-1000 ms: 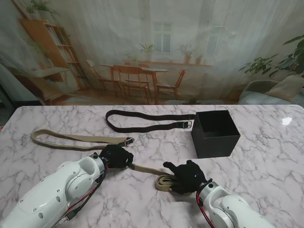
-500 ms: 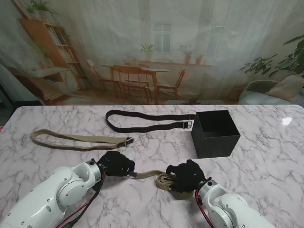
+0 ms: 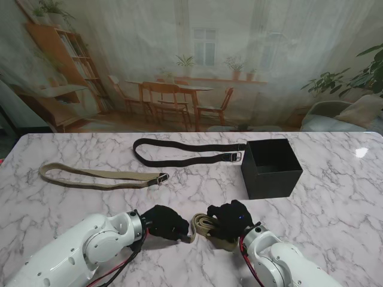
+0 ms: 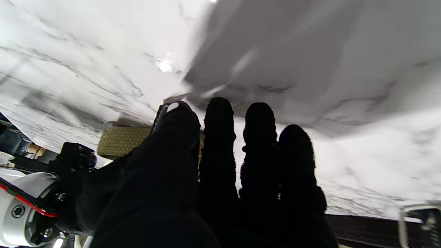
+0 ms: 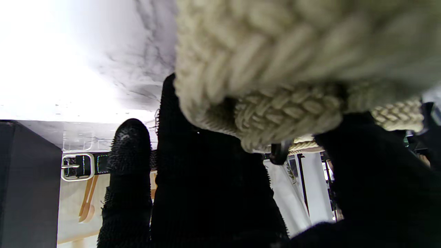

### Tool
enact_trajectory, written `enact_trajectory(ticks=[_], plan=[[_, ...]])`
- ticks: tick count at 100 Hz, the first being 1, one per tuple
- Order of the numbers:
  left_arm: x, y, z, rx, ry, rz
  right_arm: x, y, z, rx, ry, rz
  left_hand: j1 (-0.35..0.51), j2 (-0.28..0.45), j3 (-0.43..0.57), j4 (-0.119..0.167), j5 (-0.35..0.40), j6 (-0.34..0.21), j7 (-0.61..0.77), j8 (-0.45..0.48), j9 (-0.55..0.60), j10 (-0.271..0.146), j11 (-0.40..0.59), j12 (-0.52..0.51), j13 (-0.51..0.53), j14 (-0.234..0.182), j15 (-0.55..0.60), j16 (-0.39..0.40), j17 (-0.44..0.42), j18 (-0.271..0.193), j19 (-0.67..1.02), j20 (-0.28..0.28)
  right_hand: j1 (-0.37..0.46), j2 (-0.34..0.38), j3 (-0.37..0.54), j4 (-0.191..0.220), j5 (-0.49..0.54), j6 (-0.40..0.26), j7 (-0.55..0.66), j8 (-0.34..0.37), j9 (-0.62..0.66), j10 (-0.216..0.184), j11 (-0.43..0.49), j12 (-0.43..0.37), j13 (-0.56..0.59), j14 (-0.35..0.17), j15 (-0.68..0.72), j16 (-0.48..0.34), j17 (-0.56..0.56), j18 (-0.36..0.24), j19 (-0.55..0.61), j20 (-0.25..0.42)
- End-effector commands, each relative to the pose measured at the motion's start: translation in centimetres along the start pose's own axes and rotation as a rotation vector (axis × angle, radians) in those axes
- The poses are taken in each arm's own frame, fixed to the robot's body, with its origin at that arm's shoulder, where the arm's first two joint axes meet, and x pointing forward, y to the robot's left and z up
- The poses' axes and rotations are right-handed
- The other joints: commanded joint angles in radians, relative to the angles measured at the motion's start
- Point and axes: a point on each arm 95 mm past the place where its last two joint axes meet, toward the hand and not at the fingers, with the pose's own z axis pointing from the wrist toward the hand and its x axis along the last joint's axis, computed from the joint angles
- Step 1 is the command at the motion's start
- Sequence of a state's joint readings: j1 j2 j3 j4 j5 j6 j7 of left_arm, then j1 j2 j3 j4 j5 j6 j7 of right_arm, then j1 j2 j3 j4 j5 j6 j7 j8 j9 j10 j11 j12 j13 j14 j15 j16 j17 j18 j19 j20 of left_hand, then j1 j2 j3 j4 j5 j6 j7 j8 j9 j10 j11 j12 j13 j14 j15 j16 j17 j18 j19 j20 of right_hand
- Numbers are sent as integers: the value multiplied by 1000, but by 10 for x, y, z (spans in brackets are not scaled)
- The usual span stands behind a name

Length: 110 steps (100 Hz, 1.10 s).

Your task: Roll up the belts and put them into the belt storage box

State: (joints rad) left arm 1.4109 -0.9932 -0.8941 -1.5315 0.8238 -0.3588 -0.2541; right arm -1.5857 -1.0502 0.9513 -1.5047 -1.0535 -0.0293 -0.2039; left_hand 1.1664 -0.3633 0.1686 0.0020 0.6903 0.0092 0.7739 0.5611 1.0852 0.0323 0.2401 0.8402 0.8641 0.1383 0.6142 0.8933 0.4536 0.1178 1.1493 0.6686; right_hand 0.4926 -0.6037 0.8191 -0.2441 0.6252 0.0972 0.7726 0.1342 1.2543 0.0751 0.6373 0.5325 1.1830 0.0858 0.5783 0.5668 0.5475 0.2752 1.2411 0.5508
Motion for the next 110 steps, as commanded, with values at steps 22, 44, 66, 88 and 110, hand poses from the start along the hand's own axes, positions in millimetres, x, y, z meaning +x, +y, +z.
enact_trajectory(ticks=[22, 44, 66, 88, 110], plan=[[12, 5, 17, -57, 54, -23, 3, -10, 3, 43, 5, 13, -37, 17, -64, 8, 4, 29, -164, -57, -86, 28, 49, -216, -20, 36, -81, -95, -28, -12, -13, 0, 39, 185, 63, 131, 5, -96, -83, 72, 18, -80, 12, 6, -43, -2, -29, -16, -32, 16, 22, -19], [13, 4, 11, -117, 77, -40, -1, -8, -1, 52, 3, 26, -296, 53, -145, -5, -83, 103, -497, -158, -259, 112, 39, -447, -124, 86, -142, -137, -125, 33, -82, 13, 6, 253, 17, 162, -43, -91, -139, 131, -75, -51, -42, -24, -129, 15, -78, -45, -81, 22, -7, -27], [11, 7, 12, -161, 65, -53, -2, -7, -3, 56, 2, 47, -291, 96, -141, -7, -116, 148, -596, -221, -282, 120, -14, -492, -134, 96, -171, -167, -138, 51, -100, 17, -67, 336, -64, 163, -69, -52, -175, 136, -125, -20, -88, -53, -177, 38, -108, -67, -112, 29, -26, -29], [9, 11, 16, -184, 43, -49, -1, -7, -5, 56, -8, 84, -218, 171, -145, -5, -118, 177, -577, -216, -336, 139, -66, -584, -140, 97, -195, -205, -138, 54, -110, 9, -124, 460, -229, 160, -119, -10, -224, 126, -186, 15, -129, -83, -224, 63, -115, -79, -146, 39, -45, -28], [7, 11, 18, -194, 30, -54, -4, -7, -9, 90, 9, 86, -208, 193, -160, 0, -100, 205, -506, -129, -358, 160, -53, -608, -150, 100, -198, -220, -143, 55, -111, 6, -247, 333, -283, 166, -259, 10, -305, 90, -335, 22, -182, -111, -295, 70, -161, -103, -185, 46, -78, -32]])
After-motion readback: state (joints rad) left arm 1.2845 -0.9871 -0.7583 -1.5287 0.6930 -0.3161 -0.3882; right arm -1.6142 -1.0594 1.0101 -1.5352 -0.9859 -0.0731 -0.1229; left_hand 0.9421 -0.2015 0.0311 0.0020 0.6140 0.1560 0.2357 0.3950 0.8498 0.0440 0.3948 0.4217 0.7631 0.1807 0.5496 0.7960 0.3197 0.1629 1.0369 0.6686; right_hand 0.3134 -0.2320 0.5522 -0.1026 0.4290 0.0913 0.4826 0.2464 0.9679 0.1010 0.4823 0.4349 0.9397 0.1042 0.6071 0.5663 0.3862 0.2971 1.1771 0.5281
